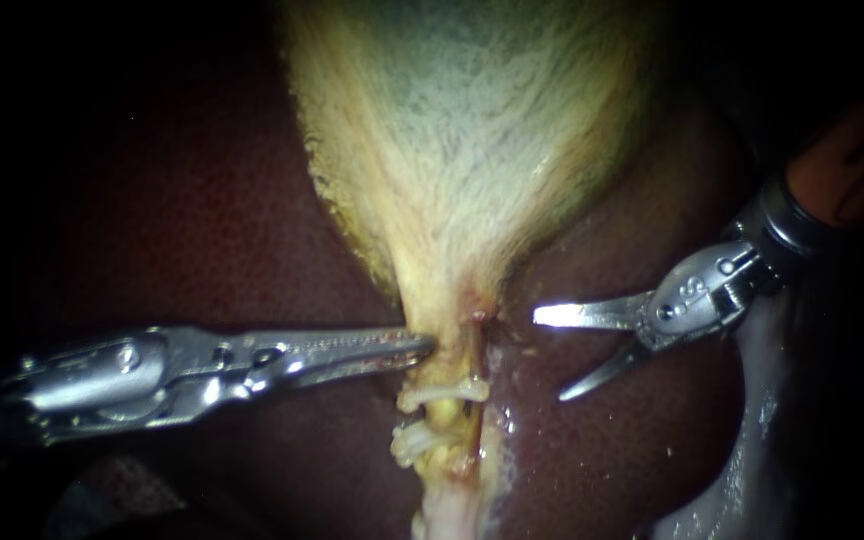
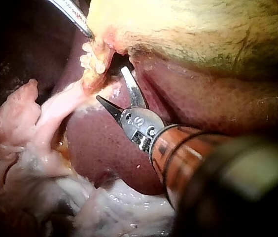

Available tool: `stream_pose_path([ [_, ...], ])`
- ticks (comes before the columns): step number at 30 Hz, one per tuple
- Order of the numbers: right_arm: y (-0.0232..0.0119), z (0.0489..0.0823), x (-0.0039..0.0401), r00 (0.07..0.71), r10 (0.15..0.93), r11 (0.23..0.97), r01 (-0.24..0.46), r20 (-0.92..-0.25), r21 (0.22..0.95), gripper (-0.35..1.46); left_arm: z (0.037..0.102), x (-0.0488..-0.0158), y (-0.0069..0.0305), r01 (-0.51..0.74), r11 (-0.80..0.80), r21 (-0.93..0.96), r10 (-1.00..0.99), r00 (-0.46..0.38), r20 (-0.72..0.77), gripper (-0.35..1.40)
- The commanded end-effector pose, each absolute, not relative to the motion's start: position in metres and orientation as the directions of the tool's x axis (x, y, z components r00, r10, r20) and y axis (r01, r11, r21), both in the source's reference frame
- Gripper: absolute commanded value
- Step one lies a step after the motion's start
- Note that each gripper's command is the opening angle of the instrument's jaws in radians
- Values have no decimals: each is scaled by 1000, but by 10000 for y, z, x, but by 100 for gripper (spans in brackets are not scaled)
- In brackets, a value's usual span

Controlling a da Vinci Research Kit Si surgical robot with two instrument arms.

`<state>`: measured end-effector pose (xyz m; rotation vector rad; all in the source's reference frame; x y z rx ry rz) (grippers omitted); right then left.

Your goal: Go to the cutting position left tube

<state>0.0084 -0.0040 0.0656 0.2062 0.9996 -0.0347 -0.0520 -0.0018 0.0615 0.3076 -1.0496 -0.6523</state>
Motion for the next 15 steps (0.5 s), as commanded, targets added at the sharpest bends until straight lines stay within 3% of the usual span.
stream_pose_path([
  [1,-43,657,86,535,92,976,118,-840,182,143,612,-516,-17,347,773,531,-631,334,701,-15],
  [9,-85,672,126,510,243,933,110,-825,343,143,604,-478,-1,363,769,526,-634,332,698,-15],
  [15,-122,693,165,509,372,870,101,-776,483,140,588,-449,10,383,762,523,-641,332,692,-15],
])
